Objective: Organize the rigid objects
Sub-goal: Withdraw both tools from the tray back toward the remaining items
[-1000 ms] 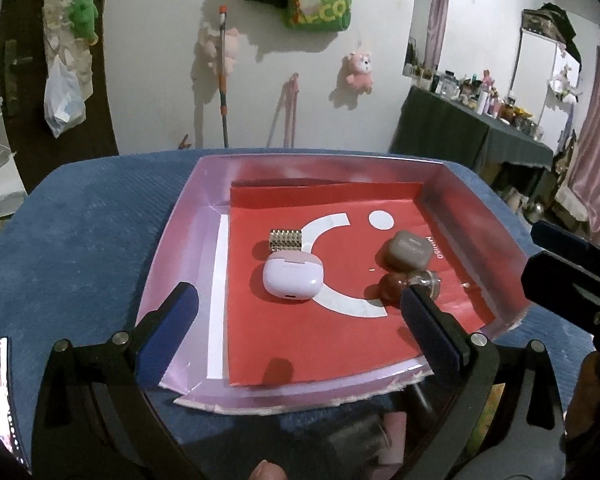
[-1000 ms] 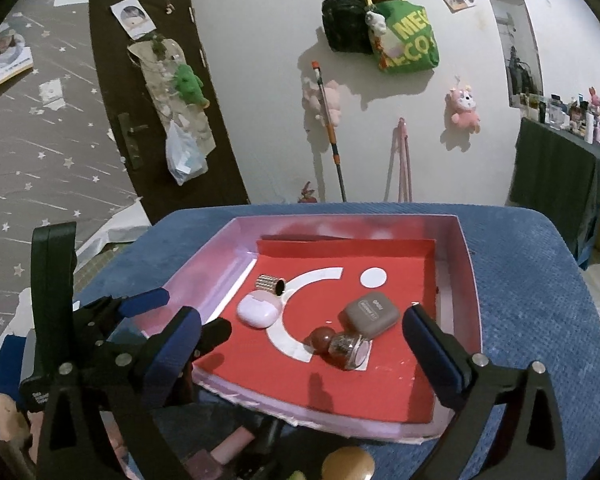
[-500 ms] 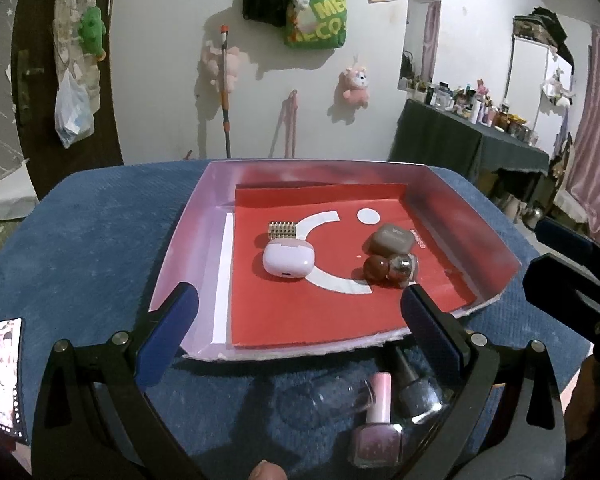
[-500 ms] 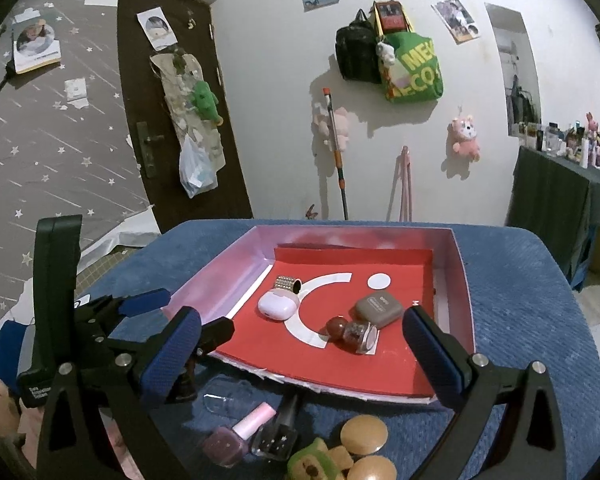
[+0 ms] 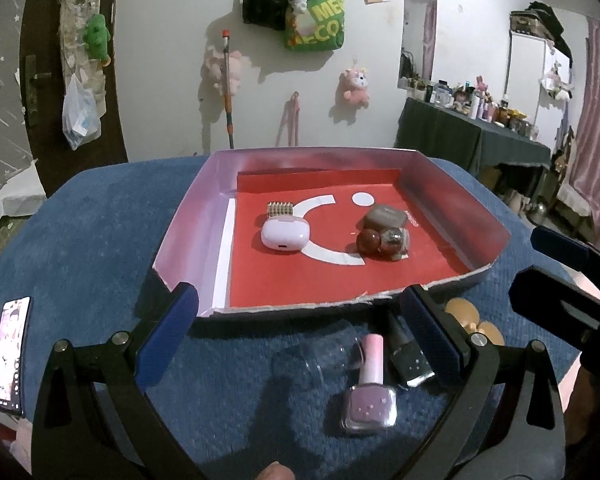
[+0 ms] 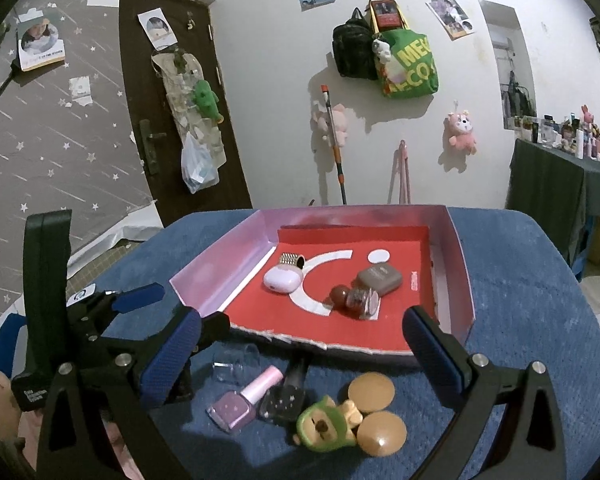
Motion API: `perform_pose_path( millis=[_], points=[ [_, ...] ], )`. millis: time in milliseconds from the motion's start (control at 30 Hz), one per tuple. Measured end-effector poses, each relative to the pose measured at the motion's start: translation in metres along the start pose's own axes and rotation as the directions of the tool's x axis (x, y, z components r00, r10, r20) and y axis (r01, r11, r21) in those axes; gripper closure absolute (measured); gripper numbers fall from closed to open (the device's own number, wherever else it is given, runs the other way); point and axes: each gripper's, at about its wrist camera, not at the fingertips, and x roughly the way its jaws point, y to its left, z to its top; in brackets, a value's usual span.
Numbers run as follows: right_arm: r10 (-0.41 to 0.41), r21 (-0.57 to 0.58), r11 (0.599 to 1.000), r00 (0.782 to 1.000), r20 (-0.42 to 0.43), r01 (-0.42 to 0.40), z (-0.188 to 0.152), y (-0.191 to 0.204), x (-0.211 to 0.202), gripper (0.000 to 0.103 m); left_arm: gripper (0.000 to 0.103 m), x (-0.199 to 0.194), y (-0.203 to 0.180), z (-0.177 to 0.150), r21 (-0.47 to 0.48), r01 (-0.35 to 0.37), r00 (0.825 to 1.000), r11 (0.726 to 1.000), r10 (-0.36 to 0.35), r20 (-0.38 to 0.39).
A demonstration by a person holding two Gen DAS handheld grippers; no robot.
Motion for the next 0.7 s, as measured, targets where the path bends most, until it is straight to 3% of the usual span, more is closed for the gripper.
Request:
perform_pose_path(
  millis=[700],
  points=[
    [-0.003, 0.013, 1.000, 0.999, -0.035, 0.003, -0.035, 0.006, -0.011, 0.000, 0.000, -0.006, -0.002, -0.033, -0.014, 0.012, 0.998, 1.000, -0.013, -0.064]
  ],
)
